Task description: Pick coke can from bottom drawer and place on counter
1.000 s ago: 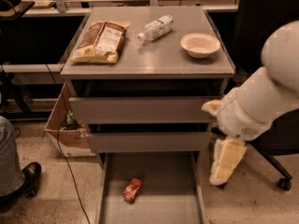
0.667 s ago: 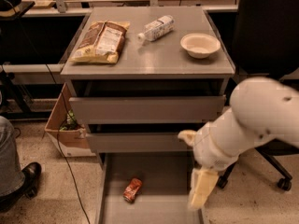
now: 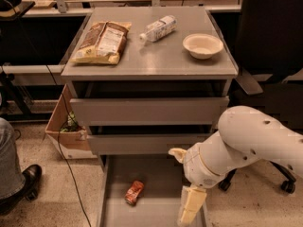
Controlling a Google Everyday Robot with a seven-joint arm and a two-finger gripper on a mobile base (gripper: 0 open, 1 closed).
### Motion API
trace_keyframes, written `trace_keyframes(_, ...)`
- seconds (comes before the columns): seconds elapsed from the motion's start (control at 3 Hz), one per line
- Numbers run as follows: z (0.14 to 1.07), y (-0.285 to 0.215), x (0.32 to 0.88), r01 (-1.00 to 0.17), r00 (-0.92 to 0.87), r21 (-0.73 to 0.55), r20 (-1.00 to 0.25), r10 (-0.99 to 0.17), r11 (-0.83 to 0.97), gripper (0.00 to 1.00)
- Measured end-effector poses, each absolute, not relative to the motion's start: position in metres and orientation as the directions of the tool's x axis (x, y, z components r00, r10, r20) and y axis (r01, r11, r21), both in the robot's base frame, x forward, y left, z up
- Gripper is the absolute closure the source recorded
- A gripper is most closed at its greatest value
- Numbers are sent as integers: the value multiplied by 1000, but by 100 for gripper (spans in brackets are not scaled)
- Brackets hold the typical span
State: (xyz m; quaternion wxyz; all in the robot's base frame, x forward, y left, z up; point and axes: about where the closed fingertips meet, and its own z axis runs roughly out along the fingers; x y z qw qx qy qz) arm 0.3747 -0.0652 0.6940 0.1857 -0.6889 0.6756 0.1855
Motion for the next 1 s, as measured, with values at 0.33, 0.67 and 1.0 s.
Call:
trace_keyframes(0.33,647,-43,388,-999,38,-17,-566,-824,-34,0)
trace_keyframes(0.67,588,-7,409,-997,70,-22,-630,-773,-72,0)
trace_keyframes(1.0,509,49,433,-987,145,-48,-696,-703,-155,0)
